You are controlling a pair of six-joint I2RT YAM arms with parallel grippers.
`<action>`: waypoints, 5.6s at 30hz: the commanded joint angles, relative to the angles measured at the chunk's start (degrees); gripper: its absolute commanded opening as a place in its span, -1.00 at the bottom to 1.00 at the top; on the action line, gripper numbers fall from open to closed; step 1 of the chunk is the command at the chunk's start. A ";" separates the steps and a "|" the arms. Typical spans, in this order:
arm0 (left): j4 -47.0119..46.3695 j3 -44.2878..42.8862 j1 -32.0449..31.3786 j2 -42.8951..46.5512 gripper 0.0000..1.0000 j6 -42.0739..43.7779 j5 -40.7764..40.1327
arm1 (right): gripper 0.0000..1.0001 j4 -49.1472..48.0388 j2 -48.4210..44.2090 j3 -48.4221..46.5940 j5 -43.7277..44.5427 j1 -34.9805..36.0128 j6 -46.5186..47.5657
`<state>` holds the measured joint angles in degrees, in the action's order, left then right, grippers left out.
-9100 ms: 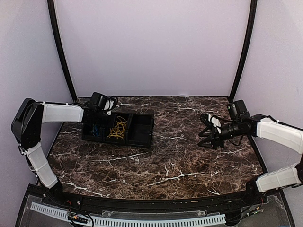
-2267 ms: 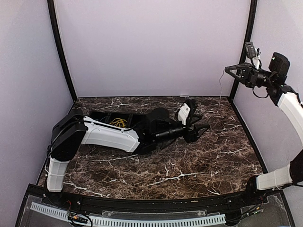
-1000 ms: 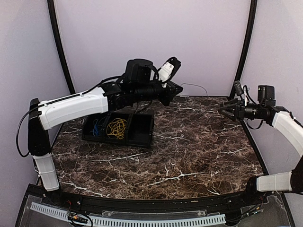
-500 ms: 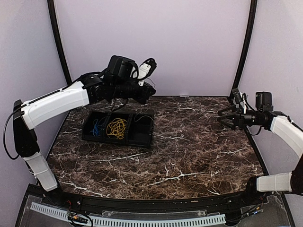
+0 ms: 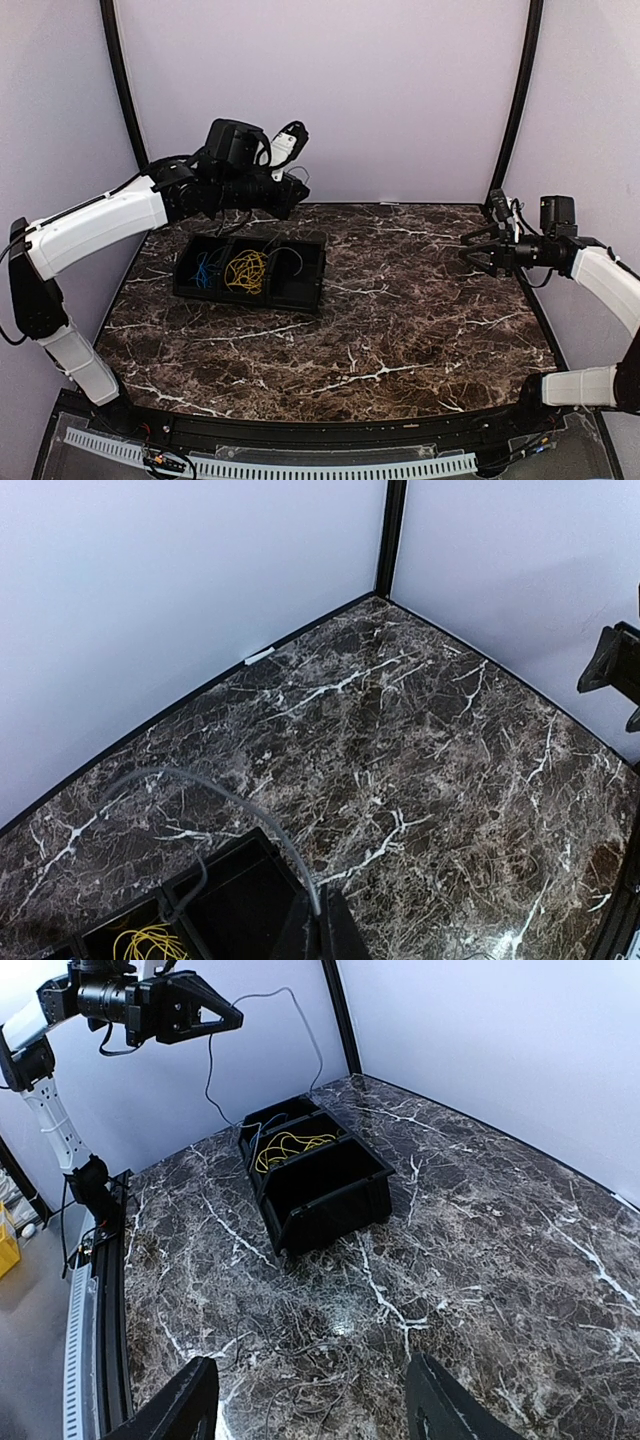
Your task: Untangle the cables
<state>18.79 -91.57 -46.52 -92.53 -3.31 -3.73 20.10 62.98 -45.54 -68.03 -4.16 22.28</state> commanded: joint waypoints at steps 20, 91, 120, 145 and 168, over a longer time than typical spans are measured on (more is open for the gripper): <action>-10.57 10.38 3.81 -2.98 -1.00 -0.97 3.61 | 0.30 -0.51 -0.61 1.04 1.14 -0.23 2.28; -17.77 14.15 6.06 -18.94 -1.00 -16.09 6.58 | 0.28 6.45 3.93 -1.13 1.14 0.03 9.62; -5.86 9.21 7.17 -16.83 -0.46 -13.24 6.29 | 0.28 6.89 5.38 -1.31 1.76 0.28 10.24; -10.76 21.27 -3.25 3.22 -0.07 -2.74 14.10 | 0.25 12.80 10.12 -3.69 16.96 11.82 17.94; -19.32 15.06 -13.42 -23.35 -0.04 -9.72 15.19 | 0.27 15.15 20.03 -4.91 23.65 19.24 18.26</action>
<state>0.16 -73.30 -59.75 -114.83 -12.45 8.82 35.18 83.05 -49.12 -44.71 14.70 40.45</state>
